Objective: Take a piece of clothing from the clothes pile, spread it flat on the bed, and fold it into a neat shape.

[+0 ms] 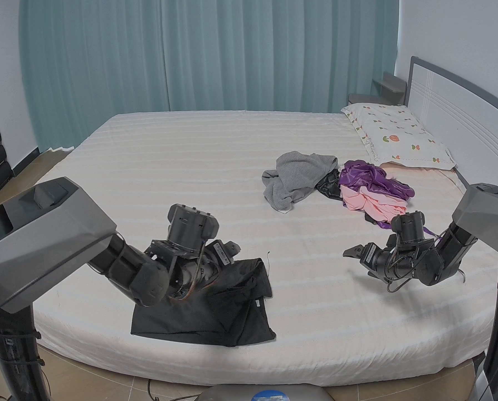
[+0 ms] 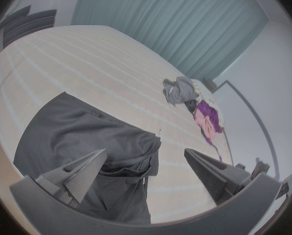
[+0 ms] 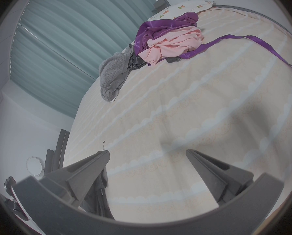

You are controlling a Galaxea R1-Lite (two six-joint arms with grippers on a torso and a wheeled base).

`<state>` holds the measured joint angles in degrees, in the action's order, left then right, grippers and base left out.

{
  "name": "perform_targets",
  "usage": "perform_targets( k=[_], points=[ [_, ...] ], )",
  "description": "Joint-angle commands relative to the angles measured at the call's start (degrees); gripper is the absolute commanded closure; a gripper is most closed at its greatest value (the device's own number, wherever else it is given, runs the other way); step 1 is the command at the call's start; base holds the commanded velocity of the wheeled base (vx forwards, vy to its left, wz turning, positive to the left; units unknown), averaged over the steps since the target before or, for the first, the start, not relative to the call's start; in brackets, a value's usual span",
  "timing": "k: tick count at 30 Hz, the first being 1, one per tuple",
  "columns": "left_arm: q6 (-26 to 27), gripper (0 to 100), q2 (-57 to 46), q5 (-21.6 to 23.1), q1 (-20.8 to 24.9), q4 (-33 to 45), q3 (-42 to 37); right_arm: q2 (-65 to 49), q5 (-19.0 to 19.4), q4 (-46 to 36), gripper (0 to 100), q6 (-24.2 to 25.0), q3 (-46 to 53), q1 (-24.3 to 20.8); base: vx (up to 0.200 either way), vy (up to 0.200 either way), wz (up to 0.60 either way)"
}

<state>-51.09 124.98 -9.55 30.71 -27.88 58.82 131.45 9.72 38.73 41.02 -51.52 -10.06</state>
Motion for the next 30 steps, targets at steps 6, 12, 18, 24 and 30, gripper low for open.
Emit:
perform_targets(
  k=[6, 12, 18, 24, 30],
  points=[
    [-10.34, 0, -3.16, 7.79, -8.47, -11.67, -14.79, -0.05, 0.04, 0.03, 0, 0.2, -0.07, -0.05, 0.0, 0.067, 0.0],
    [-11.84, 0, -1.49, 14.64, -13.92, -16.5, -18.57, -0.14, 0.04, 0.03, 0, 0.2, -0.07, -0.23, 0.0, 0.2, 0.0],
    [-11.84, 0, 0.53, 15.08, -14.89, -16.94, -18.74, -0.14, -0.58, 0.03, 0, 0.29, 0.28, -0.84, 0.0, 0.2, 0.0],
    [-12.01, 0, 0.27, 15.26, -14.89, -16.94, -19.09, -0.05, -0.84, 0.03, 0, 0.2, 0.28, -1.02, 0.0, 0.2, 0.0],
    [-12.1, 0, 0.18, 15.35, -14.98, -17.03, -19.18, -0.23, -4.88, -0.06, 0, -0.24, -0.34, -1.72, 0.0, 0.2, 0.0]
  ],
)
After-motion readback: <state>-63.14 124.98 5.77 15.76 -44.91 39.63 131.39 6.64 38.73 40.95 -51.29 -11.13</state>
